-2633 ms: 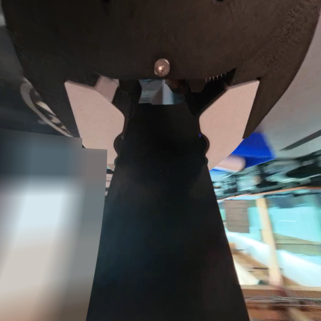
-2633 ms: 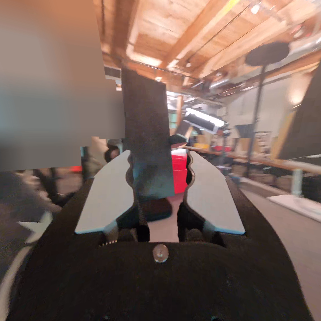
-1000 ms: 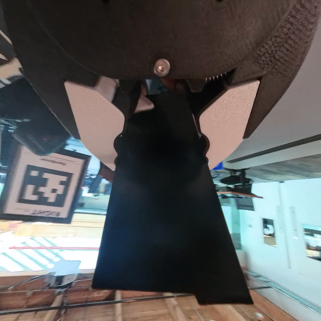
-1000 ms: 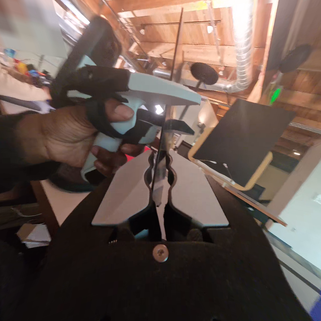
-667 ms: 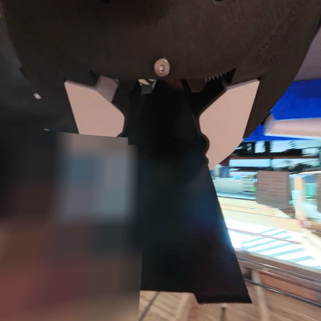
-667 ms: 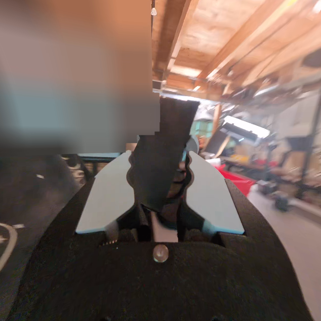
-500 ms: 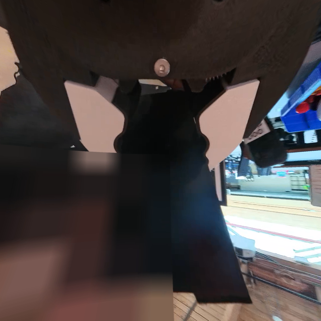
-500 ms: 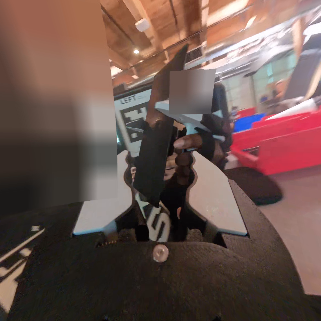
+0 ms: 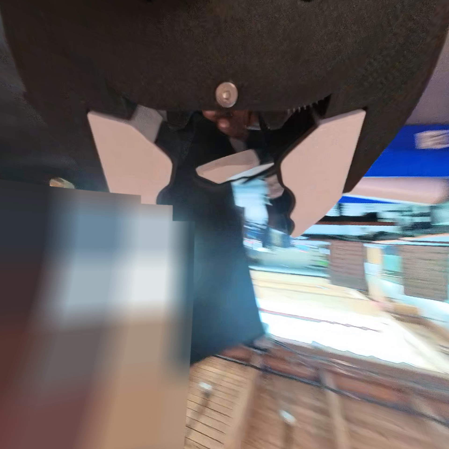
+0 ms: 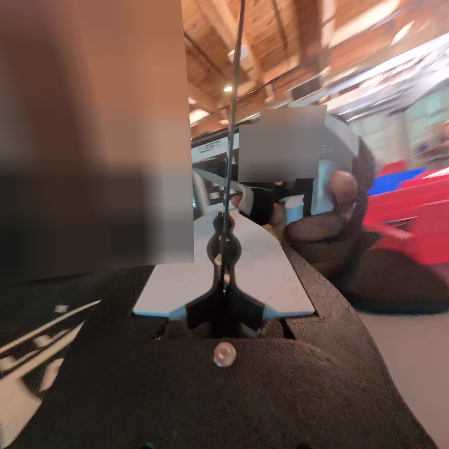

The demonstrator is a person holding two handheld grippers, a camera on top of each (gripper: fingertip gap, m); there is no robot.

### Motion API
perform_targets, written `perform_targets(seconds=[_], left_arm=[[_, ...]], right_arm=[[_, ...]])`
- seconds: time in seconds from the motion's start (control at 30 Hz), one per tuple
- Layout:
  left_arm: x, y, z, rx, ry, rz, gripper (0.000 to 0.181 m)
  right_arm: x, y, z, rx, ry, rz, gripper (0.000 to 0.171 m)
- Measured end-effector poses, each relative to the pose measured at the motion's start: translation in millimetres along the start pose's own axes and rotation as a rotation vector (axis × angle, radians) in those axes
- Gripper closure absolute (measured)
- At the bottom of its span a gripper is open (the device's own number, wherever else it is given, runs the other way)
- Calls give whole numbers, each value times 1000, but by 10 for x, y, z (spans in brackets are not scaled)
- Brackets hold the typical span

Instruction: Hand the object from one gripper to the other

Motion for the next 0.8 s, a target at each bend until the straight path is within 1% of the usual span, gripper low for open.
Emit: perform_targets(seconds=[0.03, 0.07, 0.1, 0.17, 0.2, 0.27, 0.3, 0.37, 0.43, 0.47, 0.57, 0.6, 0.63, 0.7, 0.73, 0.8], left_arm=[[53, 63, -55, -43, -43, -155, 86], [109, 108, -104, -83, -82, -297, 85], [155, 120, -145, -127, -123, -401, 85], [191, 108, -177, -198, -169, -548, 85], [167, 100, -167, -222, -145, -596, 84], [63, 91, -103, -255, -66, -676, 79], [-4, 87, -56, -270, -23, -705, 76], [-134, 82, 43, -296, 67, -737, 72], [-206, 91, 106, -289, 125, -765, 70], [-214, 97, 120, -271, 129, -769, 72], [-151, 122, 122, -232, 107, -767, 90], [-135, 124, 114, -221, 104, -738, 90], [-116, 129, 97, -203, 117, -714, 91], [-67, 141, 34, -139, 148, -649, 91], [-27, 141, -13, -111, 130, -615, 91], [49, 108, -115, -59, 77, -471, 91]], right_arm=[[39, -5, -61, 108, -23, 98, 169], [86, -9, -127, 232, -45, 224, 169], [139, -10, -190, 355, -60, 367, 169], [234, 13, -293, 577, -83, 622, 169], [261, 27, -322, 675, -77, 736, 169], [261, 34, -323, 849, -9, 953, 169], [235, 32, -301, 923, 41, 1039, 169], [150, 31, -220, 1054, 137, 1140, 169], [76, 29, -139, 1147, 206, 1181, 170], [49, 28, -109, 1170, 228, 1189, 169], [-12, 24, -40, 1199, 276, 1198, 169], [-30, 28, -24, 1220, 288, 1185, 168], [-46, 34, -12, 1234, 301, 1160, 163], [-84, 61, -12, 1185, 330, 1040, 143], [-101, 87, -36, 1115, 326, 968, 134], [-90, 148, -146, 936, 287, 849, 111]])
Point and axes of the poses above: each gripper's, where its closed fingertips meet, x back along the fingers, z out of its underside, y = z × x across the jaws, the point moved 9 cm from there along x, back along the fingers, and after that the axes turned 7 degrees about z, right-handed, at the moved point
